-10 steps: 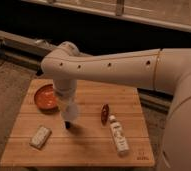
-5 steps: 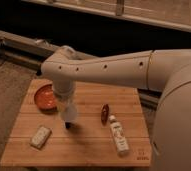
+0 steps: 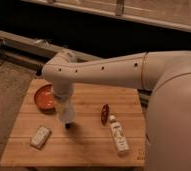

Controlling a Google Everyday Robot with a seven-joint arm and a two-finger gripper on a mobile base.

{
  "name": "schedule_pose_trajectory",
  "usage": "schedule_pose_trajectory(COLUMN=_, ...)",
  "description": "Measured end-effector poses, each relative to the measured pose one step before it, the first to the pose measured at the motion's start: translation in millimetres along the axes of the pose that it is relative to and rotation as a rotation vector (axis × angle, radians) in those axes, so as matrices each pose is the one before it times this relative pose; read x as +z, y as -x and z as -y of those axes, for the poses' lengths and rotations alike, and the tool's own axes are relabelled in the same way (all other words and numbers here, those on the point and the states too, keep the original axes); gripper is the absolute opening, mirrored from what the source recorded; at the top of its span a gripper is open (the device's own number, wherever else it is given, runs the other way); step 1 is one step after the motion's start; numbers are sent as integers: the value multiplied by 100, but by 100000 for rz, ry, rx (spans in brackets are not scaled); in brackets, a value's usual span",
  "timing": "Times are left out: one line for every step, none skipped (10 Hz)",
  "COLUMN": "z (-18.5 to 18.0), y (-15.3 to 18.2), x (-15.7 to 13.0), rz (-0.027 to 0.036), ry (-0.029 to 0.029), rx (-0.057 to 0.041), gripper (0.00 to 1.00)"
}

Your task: Place the ceramic cup over the eraser

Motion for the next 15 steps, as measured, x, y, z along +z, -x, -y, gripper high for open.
schedule_pose_trajectory(z=-25, y=193, x=358, rz=-445, ry=96, rx=-973, gripper=34)
schedule_pose_trajectory(z=98, y=170, x=509, rz=-699, ry=-256, rx=-1293, gripper=44)
schedule_pose_trajectory(z=119, y=86, x=480, rz=-824, ry=-459, rx=-1268, gripper=54)
schedule_pose_trajectory(z=180, y=-32, x=636, rz=-1027, ry=-563, rx=-1051, gripper=61)
schedule_pose_trajectory(z=254, y=-159, x=769, rz=-1109, ry=-669, rx=-870, gripper=63)
schedule_pose_trajectory(z=182, y=-217, x=1118, rz=-1119, ry=-352, rx=-432, gripper=63)
schedule_pose_trajectory(z=5, y=-41, x=657, rz=-423, ry=158, rx=-242, gripper=63)
schedule_pose_trajectory(z=-4, y=-70, x=765, rz=-262, ry=506, rx=-105, gripper=63)
schedule_pose_trajectory(z=34, y=-7, x=291, rz=136, ry=465, rx=123, gripper=63)
schedule_pose_trajectory(z=-35, y=-34, x=267, rz=162, ry=955, rx=30, gripper=63)
schedule_pose_trajectory(z=-42, y=74, x=77, rz=389, ry=1035, rx=203, gripper=63)
schedule_pose_trajectory(z=-33, y=110, x=95, rz=633, ry=1947, rx=746, gripper=63)
schedule_pose_trajectory(z=1, y=-20, x=63, rz=302, ry=2470, rx=1229, gripper=63)
schedule_pose_trajectory(z=82, y=-97, x=-16, rz=311, ry=2057, rx=1543, gripper=63)
schedule_pose_trajectory(z=168, y=-175, x=-127, rz=214, ry=627, rx=1335, gripper=63)
